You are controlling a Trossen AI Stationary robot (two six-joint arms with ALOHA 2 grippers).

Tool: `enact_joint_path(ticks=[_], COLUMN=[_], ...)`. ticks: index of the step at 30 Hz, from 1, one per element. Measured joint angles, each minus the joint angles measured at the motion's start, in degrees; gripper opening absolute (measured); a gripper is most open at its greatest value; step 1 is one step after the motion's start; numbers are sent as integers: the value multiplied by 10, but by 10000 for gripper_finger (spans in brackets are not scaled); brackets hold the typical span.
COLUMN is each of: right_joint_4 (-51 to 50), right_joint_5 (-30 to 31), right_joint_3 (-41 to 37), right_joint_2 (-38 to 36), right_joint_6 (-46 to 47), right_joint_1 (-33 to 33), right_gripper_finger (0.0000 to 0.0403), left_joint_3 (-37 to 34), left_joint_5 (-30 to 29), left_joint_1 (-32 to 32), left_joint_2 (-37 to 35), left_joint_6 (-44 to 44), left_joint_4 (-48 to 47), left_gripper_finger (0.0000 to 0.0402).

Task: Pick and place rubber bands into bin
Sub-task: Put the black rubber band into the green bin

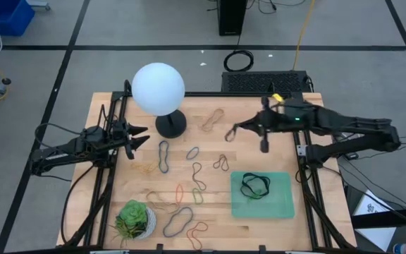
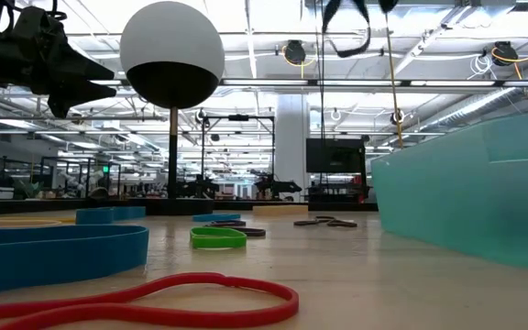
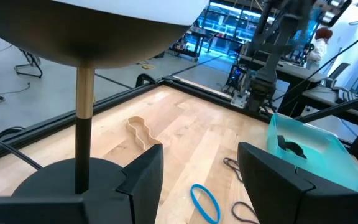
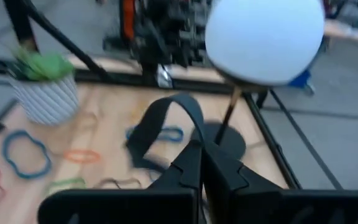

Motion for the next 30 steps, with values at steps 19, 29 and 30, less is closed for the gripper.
enact_joint_path(ticks=[19,29,30], right_joint_4=[22,-91,-100], right_joint_5=[-105,-109,-105], right_joint_3=[1,1,1], right_joint_2=[-57,-18,-12], right_joint_6=[144,300,311], right_joint_1=[77,158,170], right_gripper_finger=[0,0,0], left_joint_3=[0,0,0], left_joint_5=[0,1,1], left_joint_1=[0,0,0], left_joint_2=[0,0,0], left_joint_6=[-1,-15,-15], left_joint_4=[2,-1,-2], left_gripper_finger=[212,212,212])
